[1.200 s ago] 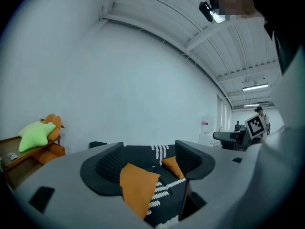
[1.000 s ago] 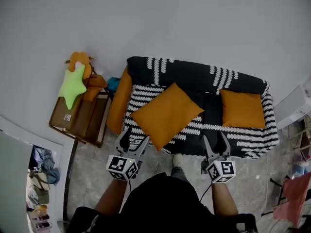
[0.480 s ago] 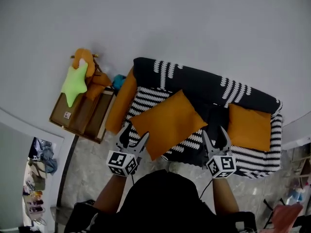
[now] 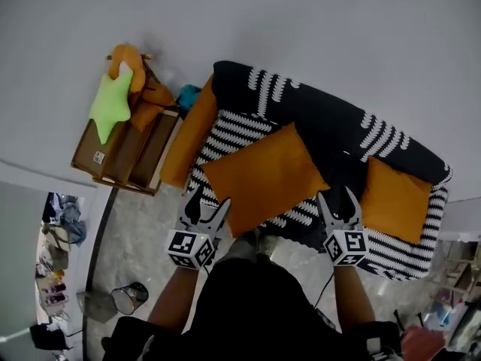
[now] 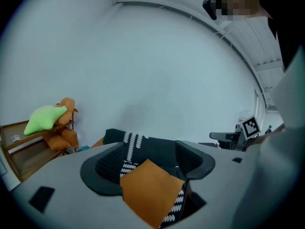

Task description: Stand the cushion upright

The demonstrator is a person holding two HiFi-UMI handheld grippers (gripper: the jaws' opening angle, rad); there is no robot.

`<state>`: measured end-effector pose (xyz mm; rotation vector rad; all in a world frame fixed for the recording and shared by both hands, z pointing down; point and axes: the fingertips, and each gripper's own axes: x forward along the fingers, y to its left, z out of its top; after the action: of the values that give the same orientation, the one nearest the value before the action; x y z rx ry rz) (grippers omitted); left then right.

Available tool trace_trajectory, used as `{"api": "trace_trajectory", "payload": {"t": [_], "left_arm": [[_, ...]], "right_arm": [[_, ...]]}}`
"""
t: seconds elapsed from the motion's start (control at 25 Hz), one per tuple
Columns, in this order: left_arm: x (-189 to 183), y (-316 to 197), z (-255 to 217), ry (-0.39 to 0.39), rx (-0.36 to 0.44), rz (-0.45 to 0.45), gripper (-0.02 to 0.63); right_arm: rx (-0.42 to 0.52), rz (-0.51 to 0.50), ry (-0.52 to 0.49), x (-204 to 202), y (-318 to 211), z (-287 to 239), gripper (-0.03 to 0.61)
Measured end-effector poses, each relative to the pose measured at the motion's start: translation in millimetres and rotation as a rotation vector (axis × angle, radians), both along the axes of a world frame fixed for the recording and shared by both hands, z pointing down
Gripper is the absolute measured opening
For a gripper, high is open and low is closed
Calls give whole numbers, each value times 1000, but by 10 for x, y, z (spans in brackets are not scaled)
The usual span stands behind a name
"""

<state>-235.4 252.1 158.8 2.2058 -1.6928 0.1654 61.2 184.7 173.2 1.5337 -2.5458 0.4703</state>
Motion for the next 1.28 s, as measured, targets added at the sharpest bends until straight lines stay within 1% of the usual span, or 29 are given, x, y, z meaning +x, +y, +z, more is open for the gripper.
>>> {"api": "trace_trajectory", "payload": {"t": [0.28, 0.44, 0.56, 0.64, 0.8, 0.96, 1.16, 1.28], "left_arm": [[-366, -312, 467, 10, -101, -43, 344], [-524, -613, 725, -12, -137, -40, 345], [-690, -757, 941, 0, -176, -34, 347], [-765, -764, 1104, 13, -215, -29, 348], [-799, -782, 1451, 54, -297, -35, 348], [-748, -778, 1713, 75, -360, -57, 348], [-703, -650, 2006, 96, -426, -122, 348], [-737, -570, 2266, 124, -461, -189, 348]], "right_arm": [[-68, -52, 92, -396, -481, 254, 319], [-95, -82, 146, -590, -804, 485, 331], [-118, -97, 182, -811, -1006, 658, 337], [-145, -111, 203, -940, -1067, 774, 337], [-195, -156, 257, -1090, -1206, 1083, 342], [-244, -202, 296, -1125, -1308, 1357, 345], [-316, -279, 354, -1138, -1372, 1712, 348], [-354, -326, 394, -1136, -1414, 2010, 348]]}}
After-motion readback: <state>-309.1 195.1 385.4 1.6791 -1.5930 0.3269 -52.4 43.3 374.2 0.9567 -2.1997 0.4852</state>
